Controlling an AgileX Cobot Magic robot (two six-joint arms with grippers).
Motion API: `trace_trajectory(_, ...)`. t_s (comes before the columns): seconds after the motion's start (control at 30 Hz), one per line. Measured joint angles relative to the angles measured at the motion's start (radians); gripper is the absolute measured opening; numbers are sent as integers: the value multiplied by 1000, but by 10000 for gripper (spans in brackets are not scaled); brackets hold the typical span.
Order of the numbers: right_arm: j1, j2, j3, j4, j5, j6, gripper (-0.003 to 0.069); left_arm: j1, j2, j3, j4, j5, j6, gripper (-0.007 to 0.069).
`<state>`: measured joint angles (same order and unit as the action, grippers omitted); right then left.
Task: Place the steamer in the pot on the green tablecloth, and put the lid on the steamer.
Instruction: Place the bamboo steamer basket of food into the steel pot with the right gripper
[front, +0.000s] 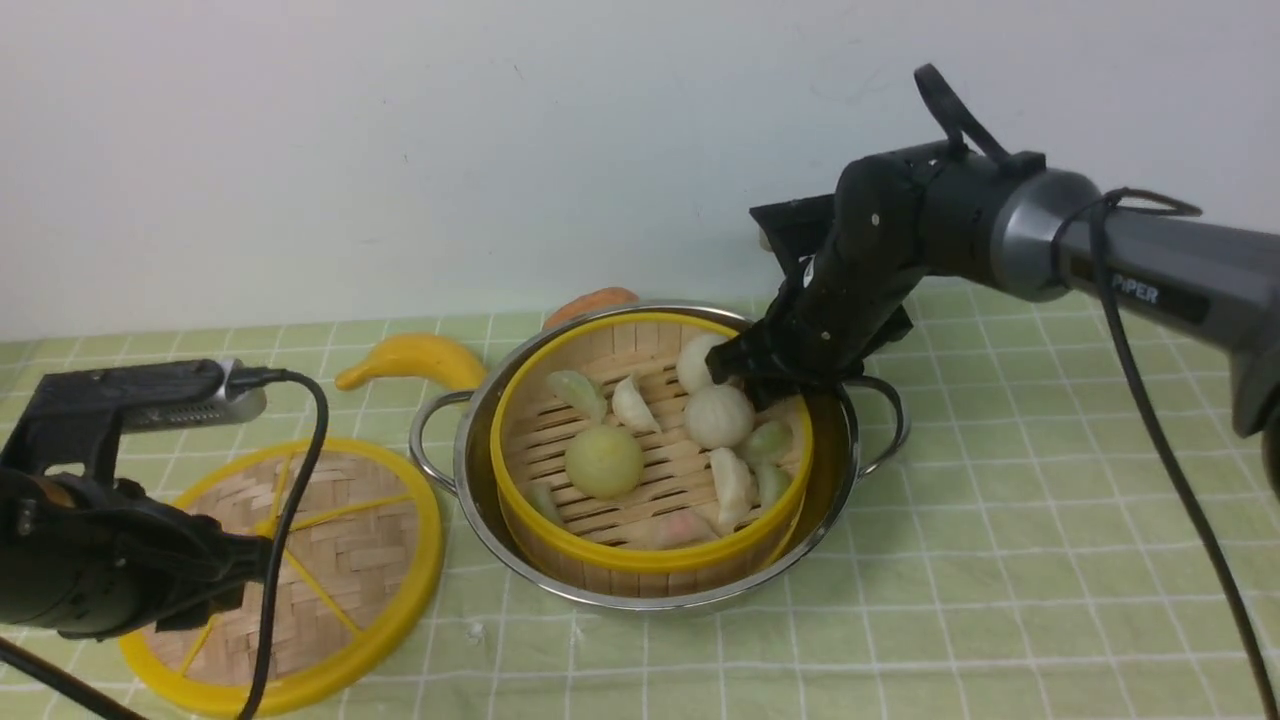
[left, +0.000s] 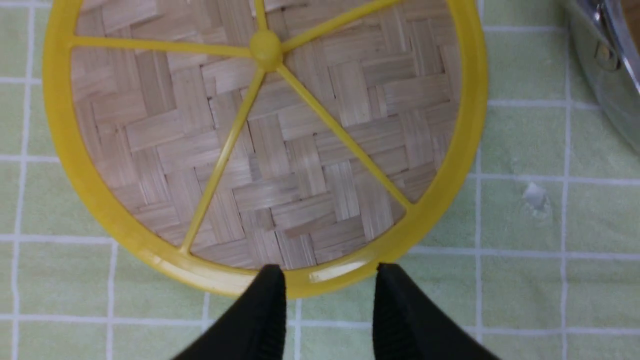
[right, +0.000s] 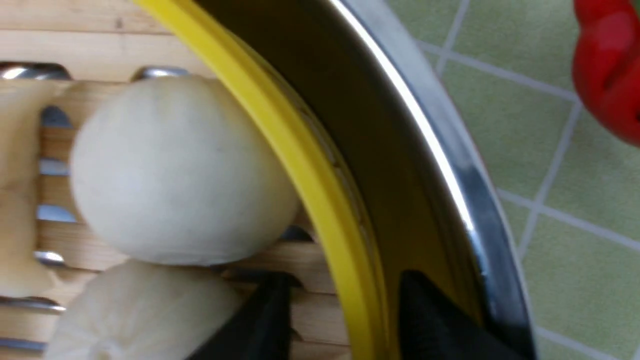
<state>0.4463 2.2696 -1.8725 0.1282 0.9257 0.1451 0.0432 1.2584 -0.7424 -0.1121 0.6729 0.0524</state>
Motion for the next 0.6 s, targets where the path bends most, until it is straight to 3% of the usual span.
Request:
trace_trajectory(0.2,1,-71,0,-68,66,3,481,0,43,-120,79,12,-86,243)
trace_trajectory(0.4,-7,-181,0,-273,219,54,506,0,184,-249,112,87,-138,243)
trace_trajectory(0.6,-22,-302,4,-283,293,82,508,0,382,-363,112,112,-147,243)
